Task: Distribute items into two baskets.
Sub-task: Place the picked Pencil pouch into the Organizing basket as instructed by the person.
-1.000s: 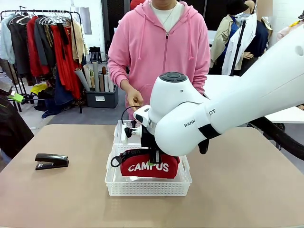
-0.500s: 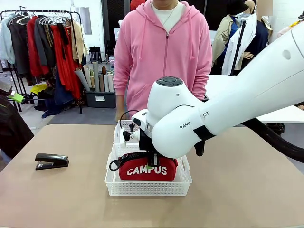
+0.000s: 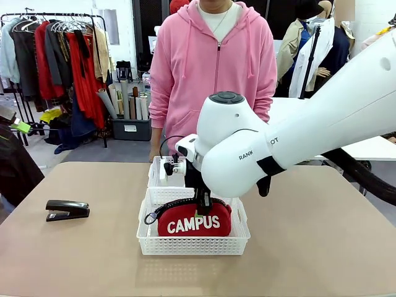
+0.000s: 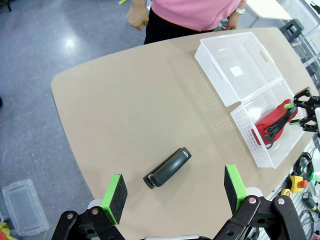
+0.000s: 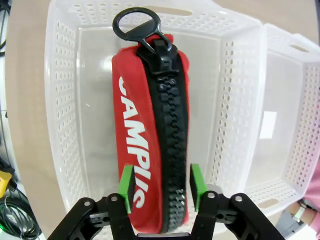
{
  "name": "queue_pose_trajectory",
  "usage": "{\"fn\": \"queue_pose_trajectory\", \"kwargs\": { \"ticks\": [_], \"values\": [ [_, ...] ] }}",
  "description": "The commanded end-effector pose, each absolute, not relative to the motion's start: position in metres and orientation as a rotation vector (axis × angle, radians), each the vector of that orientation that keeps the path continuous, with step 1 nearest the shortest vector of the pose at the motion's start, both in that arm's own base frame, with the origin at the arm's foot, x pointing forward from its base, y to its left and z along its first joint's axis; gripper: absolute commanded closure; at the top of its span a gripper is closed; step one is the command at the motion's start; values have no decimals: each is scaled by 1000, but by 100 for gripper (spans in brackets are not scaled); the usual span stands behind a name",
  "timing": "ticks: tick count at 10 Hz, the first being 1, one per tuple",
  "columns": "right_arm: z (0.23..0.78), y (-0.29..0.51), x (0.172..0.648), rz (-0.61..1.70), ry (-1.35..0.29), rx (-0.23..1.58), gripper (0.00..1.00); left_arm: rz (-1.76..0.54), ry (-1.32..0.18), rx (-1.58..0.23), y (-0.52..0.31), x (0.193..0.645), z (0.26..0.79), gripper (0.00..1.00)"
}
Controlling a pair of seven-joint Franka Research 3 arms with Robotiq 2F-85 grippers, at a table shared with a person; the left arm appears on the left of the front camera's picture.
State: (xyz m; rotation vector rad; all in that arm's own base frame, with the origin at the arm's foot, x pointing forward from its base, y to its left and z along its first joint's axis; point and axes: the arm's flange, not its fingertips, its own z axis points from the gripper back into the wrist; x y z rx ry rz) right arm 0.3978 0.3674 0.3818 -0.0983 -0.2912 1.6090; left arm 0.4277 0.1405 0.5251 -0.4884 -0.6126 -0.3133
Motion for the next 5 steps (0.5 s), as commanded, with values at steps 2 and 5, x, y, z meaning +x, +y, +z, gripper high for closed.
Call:
{"fn": "queue_pose_trajectory", "kwargs": {
  "ticks": [2,5],
  "values": [
    [419,333,378,1597,-268,-74,0,-318,-618,-498,141,427,525,0],
    [440,306,364,1485,-230,-75,0,-318,-618,-498,141,427,525,0]
  ]
}}
